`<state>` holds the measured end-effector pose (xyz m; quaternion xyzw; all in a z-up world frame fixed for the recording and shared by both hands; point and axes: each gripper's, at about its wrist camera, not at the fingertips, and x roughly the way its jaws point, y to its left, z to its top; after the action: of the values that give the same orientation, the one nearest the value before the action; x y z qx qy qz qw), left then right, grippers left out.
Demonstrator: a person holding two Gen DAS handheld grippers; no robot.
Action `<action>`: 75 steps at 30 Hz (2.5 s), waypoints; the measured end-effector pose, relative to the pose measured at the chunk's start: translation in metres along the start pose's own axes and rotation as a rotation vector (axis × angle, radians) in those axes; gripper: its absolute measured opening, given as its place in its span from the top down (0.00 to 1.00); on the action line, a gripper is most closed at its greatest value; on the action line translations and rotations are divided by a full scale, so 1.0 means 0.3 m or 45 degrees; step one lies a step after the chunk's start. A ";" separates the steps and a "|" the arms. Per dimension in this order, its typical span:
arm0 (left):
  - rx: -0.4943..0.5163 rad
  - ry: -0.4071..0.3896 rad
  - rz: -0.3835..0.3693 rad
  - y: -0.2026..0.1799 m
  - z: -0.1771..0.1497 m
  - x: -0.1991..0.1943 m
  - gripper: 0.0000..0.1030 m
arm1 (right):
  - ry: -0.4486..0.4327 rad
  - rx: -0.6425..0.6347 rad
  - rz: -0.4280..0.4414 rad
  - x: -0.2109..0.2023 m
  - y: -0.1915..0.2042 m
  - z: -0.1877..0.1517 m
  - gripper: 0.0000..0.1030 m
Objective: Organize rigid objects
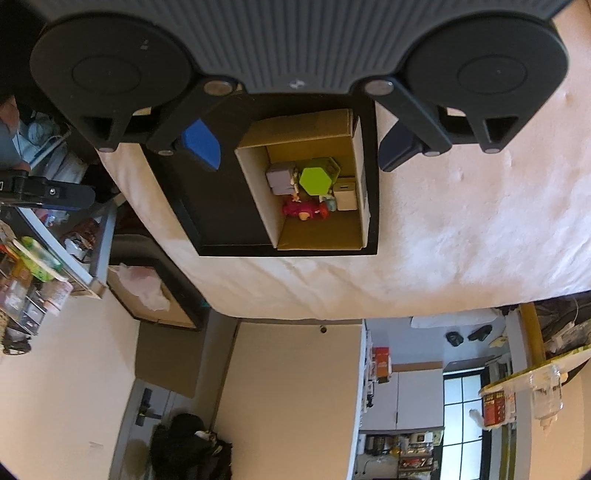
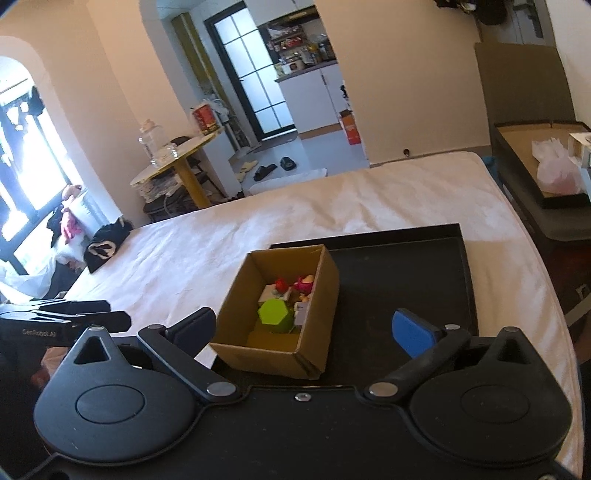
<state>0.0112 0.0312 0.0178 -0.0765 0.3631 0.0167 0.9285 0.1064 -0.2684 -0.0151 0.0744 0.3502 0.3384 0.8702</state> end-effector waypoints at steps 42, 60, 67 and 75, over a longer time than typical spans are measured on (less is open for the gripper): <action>-0.011 0.021 -0.086 -0.076 -0.016 -0.054 0.11 | 0.077 0.047 -0.040 -0.126 0.091 -0.059 0.00; -0.016 0.023 -0.069 -0.077 -0.016 -0.054 0.11 | 0.086 0.035 -0.057 -0.130 0.094 -0.058 0.00; -0.018 0.029 -0.064 -0.074 -0.017 -0.051 0.11 | 0.085 0.032 -0.057 -0.132 0.094 -0.060 0.00; -0.021 0.032 -0.065 -0.074 -0.018 -0.047 0.11 | 0.088 0.033 -0.056 -0.131 0.095 -0.056 0.00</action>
<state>-0.0010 0.0088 0.0263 -0.0937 0.3726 -0.0047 0.9232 0.0594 -0.2737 0.0048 0.0663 0.3860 0.3169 0.8638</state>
